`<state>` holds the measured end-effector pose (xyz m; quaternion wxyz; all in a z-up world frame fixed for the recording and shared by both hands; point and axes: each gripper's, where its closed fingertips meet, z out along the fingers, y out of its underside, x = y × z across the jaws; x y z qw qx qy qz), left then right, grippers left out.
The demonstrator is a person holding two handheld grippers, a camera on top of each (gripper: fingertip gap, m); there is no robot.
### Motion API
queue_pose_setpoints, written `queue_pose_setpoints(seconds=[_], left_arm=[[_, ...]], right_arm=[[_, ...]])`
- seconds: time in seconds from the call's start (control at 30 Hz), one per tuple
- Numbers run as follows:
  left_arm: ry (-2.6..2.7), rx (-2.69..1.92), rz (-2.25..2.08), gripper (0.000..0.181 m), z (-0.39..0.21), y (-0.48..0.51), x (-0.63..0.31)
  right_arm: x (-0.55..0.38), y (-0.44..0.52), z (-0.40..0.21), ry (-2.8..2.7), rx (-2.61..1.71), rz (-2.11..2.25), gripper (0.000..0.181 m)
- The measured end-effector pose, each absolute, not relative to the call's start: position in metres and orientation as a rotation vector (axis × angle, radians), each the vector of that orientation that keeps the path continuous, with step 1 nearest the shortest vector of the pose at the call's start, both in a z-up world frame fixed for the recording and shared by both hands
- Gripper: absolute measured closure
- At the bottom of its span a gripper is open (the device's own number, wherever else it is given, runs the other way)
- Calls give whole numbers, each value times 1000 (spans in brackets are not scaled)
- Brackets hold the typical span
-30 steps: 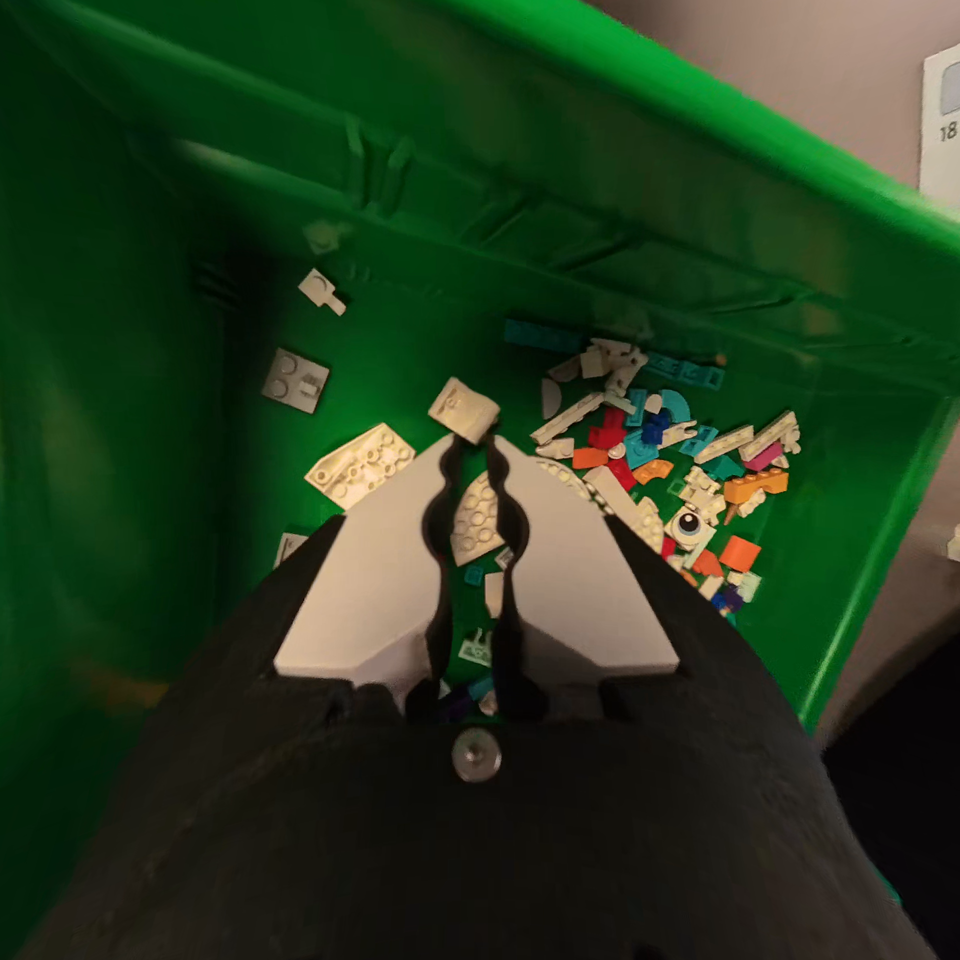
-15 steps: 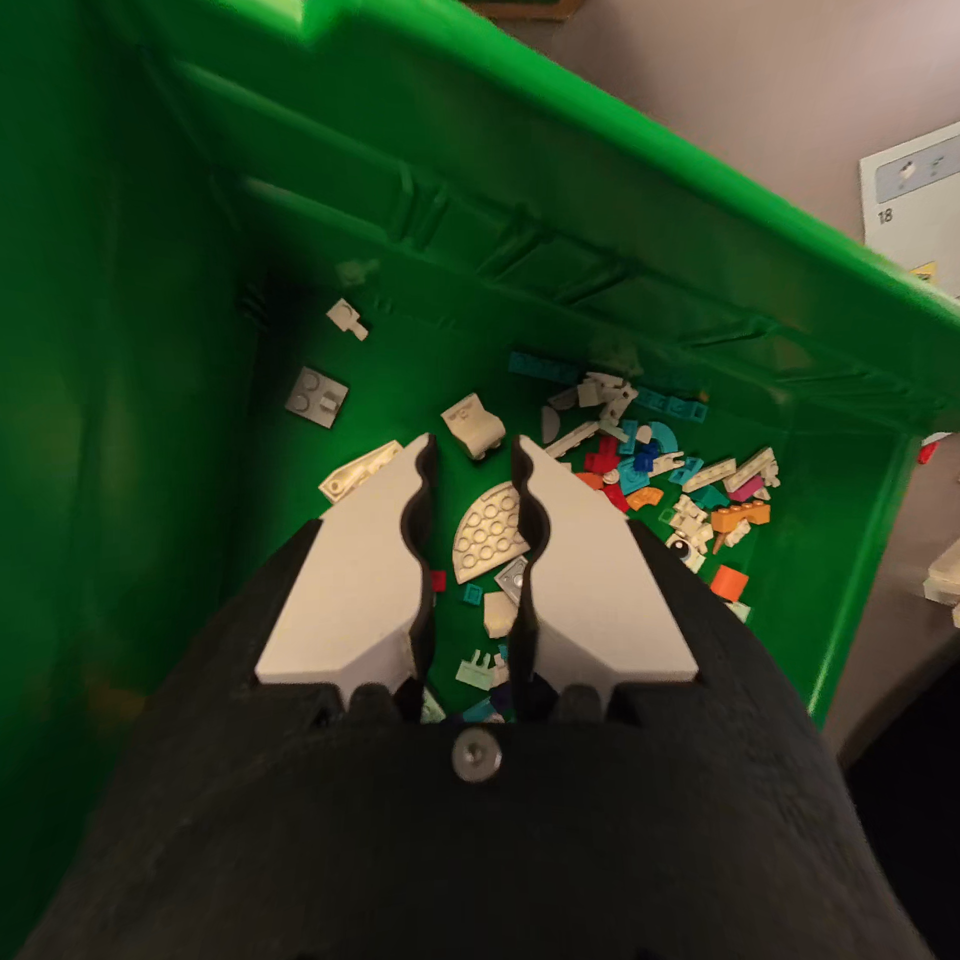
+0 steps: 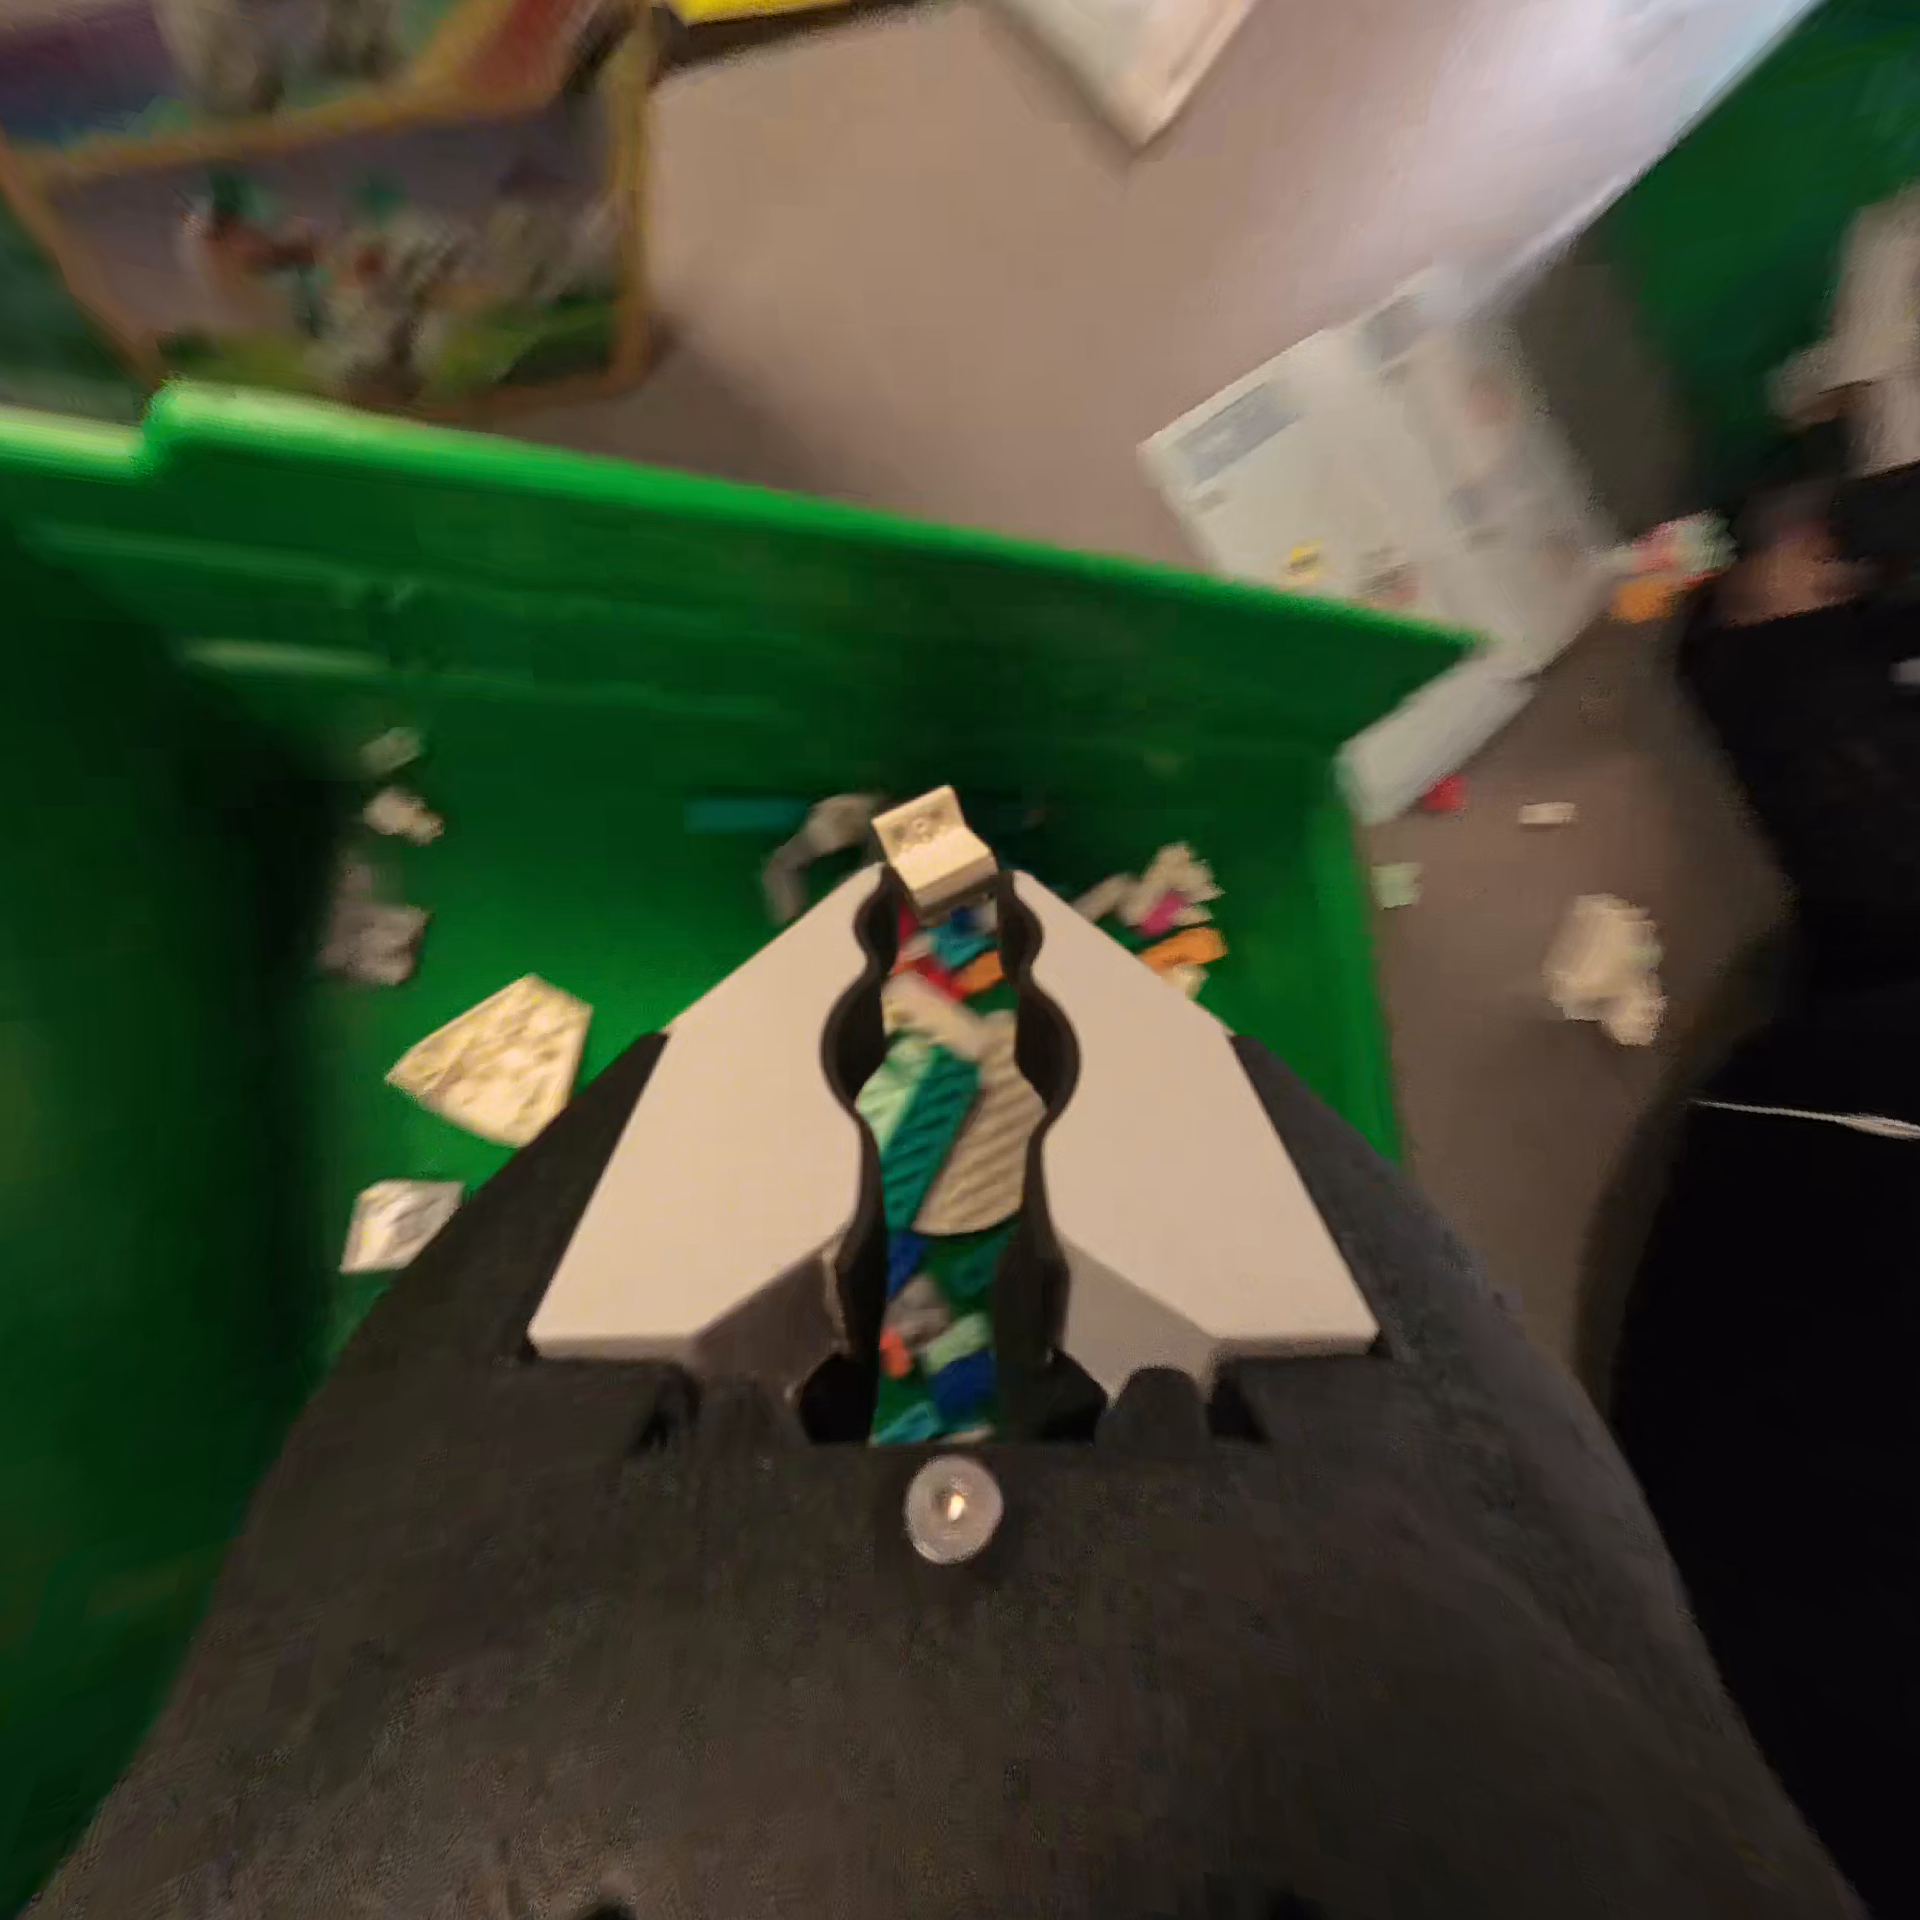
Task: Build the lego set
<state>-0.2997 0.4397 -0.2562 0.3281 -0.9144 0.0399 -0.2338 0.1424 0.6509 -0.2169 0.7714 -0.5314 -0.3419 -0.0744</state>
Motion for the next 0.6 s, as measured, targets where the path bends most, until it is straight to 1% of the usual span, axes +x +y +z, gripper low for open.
queue_pose_setpoints(seconds=[0.1,0.17,0.37,0.6], left_arm=[[148,-2167,-900,164,-210,427,-268],[162,-2086,-1046,164,-194,416,-255],[247,-1962,-1274,164,-172,397,-229],[264,-1893,-1370,164,-160,392,-219]], right_arm=[[142,650,-217,-744,-1150,-160,175],[142,650,-217,-745,-1149,-159,175],[141,650,-217,-746,-1149,-160,175],[141,650,-217,-748,-1150,-161,175]])
